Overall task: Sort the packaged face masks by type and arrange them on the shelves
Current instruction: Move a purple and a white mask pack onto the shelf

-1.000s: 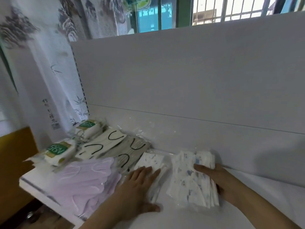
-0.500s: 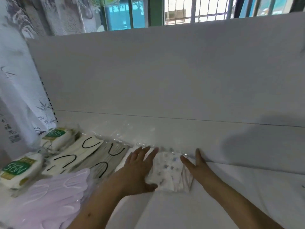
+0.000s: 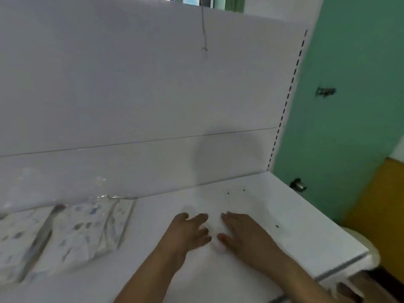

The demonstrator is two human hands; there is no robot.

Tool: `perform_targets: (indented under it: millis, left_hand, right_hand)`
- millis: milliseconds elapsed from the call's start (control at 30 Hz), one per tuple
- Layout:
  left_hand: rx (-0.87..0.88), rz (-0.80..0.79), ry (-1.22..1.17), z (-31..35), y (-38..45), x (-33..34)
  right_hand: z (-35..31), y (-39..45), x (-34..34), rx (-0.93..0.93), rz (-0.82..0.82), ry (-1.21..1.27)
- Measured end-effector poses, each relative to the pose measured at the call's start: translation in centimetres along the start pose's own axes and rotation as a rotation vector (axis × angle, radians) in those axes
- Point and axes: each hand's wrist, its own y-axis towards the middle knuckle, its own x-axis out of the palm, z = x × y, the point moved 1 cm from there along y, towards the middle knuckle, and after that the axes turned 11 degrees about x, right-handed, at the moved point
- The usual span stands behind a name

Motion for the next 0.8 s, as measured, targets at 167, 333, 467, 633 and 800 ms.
perform_targets:
  millis: [167,333,467,633,800]
  left_hand:
    - [0.163,0.004,0.397,-1.1,0.8,1.1]
    - [0.224,0.016,0.237,-0.8,0.7,0.4]
    - [0.280,0.050,0.139,0.3,0.6,-1.1]
    - [0.514,0.089,0.222,1.5,-0.3,-2.1]
    - [0.406,0.149,0.388,0.8,-0.3,-3.4]
  right_hand:
    - [0.4,-1.7,-0.8,-0.121,-0.134,0.479]
    - [3.5,-0.4,-0.3,0.098,0.028,0.008]
    - [4.8,0.5,-0.9,0.169,0.046,-0.055]
    - [3.4,0.2,-1.7,0.129,0.227,0.426]
    - [-0.2,1.2,-0.9,0.061,0.039,0.041]
